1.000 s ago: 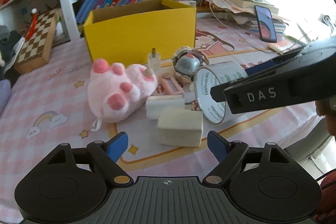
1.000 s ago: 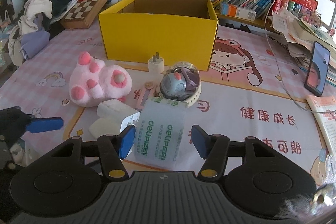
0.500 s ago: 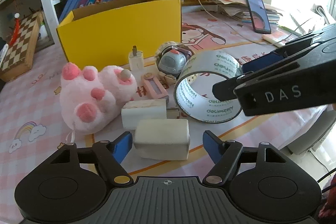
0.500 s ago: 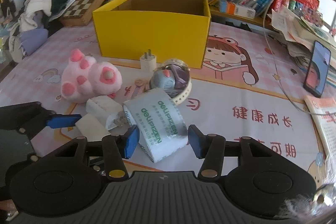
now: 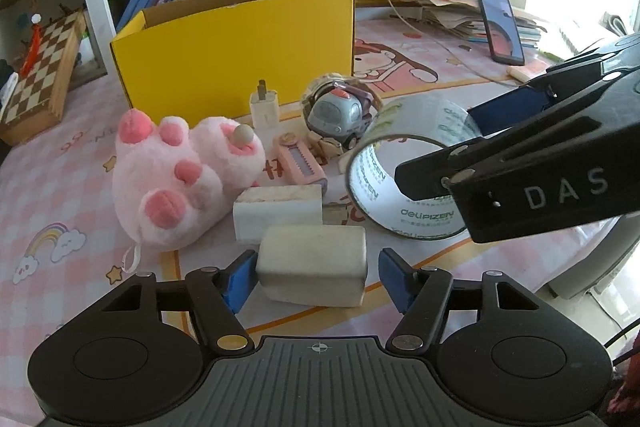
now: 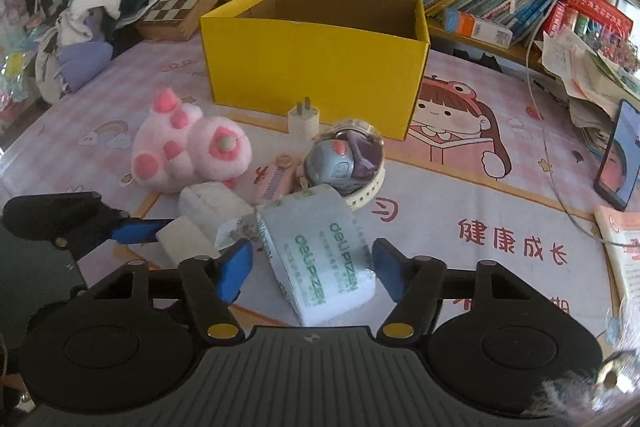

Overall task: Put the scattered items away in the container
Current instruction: 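Close the left tool on the white block while the right tool grips the deli tape roll, then lift the white block with the left tool while the right tool lifts the tape roll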

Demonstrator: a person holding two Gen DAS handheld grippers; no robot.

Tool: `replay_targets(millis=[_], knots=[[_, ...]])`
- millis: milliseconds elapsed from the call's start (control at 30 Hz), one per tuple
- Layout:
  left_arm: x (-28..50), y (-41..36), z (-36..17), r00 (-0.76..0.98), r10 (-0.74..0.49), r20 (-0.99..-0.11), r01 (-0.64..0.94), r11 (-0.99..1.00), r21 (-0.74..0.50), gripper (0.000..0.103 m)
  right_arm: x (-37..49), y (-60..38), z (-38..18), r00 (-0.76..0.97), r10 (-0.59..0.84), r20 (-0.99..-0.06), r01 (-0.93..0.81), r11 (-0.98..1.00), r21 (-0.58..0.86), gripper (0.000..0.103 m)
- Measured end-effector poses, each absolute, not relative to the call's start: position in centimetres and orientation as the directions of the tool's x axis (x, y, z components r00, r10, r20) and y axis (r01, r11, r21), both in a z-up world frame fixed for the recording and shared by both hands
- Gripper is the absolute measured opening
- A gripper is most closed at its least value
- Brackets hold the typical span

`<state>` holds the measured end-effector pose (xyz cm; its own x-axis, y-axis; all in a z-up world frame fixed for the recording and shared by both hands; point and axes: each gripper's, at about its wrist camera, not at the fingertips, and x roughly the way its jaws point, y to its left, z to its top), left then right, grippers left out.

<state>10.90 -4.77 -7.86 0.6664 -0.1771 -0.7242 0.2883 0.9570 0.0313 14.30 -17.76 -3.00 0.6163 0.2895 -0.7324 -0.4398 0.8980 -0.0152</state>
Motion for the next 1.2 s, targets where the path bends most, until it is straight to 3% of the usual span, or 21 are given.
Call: replay_targets(millis=[100, 200, 600, 1200], knots=[[11.0, -4.9, -7.9, 0.666, -0.172, -0.725, 0.29, 0.956, 0.039, 0.06, 14.2, -17.8, -3.1, 0.603, 0.294, -0.741, -0.449, 0.893, -0.012, 0.048], [11.1, -4.7, -8.0, 0.666, -0.166, -0.728, 0.284, 0.958, 0.041, 0.055, 14.3, -17.8, -3.4, 0.581, 0.299, -0.757, -0.452, 0.892, 0.005, 0.042], [10.6, -4.0, -7.7, 0.659, -0.182, -0.73, 0.285, 0.958, 0.018, 0.047, 14.4, -17.7, -3.6, 0.584, 0.293, -0.757, -0.436, 0.9, 0.012, 0.042], [8.7, -2.9, -5.9, 0.689, -0.204, -0.695, 0.292, 0.956, 0.008, 0.044, 12.7, -18.0, -2.4, 0.62, 0.285, -0.731, -0.394, 0.919, 0.024, 0.042]])
